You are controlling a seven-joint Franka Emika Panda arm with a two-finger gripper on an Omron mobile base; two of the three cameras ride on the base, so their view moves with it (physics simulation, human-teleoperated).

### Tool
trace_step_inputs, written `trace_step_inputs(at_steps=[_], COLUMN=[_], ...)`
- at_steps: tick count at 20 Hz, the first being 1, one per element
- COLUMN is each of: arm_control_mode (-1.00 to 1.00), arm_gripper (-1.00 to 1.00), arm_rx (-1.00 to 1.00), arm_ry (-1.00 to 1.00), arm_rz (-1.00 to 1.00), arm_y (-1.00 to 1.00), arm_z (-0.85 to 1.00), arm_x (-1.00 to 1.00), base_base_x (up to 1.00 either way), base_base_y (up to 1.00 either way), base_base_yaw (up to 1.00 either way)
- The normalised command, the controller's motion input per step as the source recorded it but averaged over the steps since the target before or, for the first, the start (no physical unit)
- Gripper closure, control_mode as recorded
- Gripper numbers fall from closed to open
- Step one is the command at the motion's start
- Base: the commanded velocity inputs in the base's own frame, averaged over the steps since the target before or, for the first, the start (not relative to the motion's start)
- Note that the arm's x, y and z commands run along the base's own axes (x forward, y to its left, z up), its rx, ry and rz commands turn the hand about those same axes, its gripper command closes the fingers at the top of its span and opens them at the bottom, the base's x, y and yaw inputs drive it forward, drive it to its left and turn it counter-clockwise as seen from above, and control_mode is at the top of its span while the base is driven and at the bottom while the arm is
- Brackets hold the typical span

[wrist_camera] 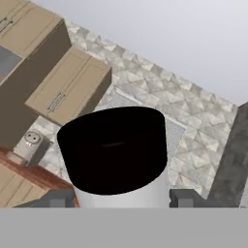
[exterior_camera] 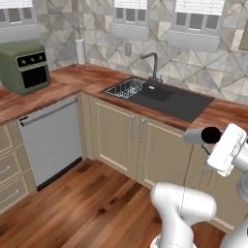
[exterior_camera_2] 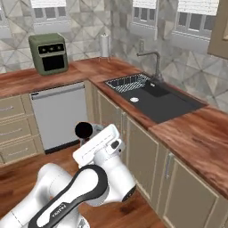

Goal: Move the drinks to the dining counter.

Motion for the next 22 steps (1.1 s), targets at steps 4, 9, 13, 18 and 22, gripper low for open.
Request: trace_step_inputs(at_steps=[4, 9, 13, 18, 22], arm_control_mode=[1.0, 1.0, 1.0, 1.0, 1.0], arm_gripper=[1.0, 1.0, 1.0, 1.0, 1.0], arm_rx=[0.0, 0.0, 0.0, 0.0, 0.0], arm_ry=[0.0, 0.0, 0.0, 0.0, 0.0], arm_rz=[0.0, 0.0, 0.0, 0.0, 0.0], arm_y=[0.0, 0.0, 0.0, 0.0, 0.0], arm_z=[0.0, 0.0, 0.0, 0.0, 0.0], arm_x=[0.0, 0.0, 0.0, 0.0, 0.0], base_base_x=[0.0, 0.0, 0.0, 0.0, 0.0], base_base_y=[0.81, 0.76, 0.71, 0.62, 0.57], base_base_yaw=[0.57, 0.49, 0.44, 0.38, 0.36])
